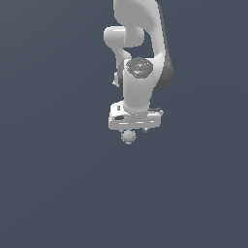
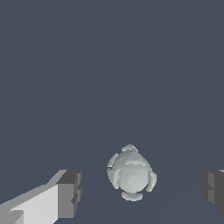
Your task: Pick up the object and move it to a goal position.
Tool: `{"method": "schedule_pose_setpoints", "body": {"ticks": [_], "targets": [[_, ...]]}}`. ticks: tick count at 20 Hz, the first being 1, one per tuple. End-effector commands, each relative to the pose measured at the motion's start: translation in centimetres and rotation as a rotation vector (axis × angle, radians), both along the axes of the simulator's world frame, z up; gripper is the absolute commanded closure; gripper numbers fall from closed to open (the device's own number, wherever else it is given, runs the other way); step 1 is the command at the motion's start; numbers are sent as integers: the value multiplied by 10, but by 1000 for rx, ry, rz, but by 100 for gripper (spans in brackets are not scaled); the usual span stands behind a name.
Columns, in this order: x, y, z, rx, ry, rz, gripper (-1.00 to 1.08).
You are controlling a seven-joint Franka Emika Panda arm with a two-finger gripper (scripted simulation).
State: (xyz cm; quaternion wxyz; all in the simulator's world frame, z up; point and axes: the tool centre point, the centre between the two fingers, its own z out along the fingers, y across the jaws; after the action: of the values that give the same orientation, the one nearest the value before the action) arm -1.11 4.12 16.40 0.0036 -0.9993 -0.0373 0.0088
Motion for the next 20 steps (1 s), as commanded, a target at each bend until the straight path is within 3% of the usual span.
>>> {"method": "schedule_pose_setpoints", "body": {"ticks": [1, 10, 20], "targets": [[0, 0, 0, 0, 0, 0, -92], [-7, 8, -6, 28, 20, 5, -92], [-9, 6, -10, 26, 17, 42, -92]]}}
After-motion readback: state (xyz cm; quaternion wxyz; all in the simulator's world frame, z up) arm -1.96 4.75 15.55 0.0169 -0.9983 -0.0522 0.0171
